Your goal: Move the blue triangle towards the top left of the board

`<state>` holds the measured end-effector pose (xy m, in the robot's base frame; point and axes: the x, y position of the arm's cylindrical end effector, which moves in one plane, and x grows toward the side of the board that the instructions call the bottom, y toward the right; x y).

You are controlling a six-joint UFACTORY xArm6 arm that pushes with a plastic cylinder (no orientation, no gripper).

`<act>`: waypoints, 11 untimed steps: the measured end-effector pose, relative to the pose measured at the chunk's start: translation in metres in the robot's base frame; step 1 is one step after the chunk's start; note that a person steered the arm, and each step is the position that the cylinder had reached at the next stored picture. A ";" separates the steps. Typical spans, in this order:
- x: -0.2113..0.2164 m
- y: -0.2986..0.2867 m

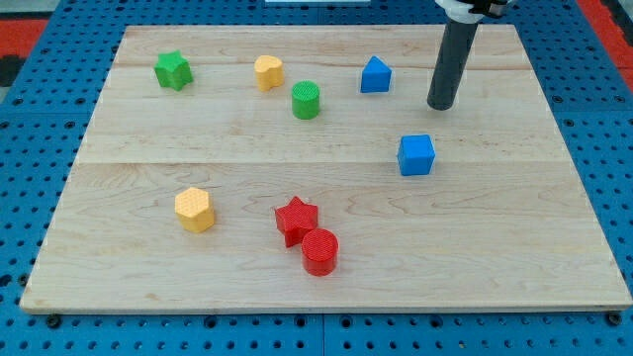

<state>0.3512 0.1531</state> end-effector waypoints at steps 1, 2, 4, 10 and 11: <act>-0.002 0.000; -0.006 0.000; -0.068 -0.056; -0.019 -0.219; -0.026 -0.256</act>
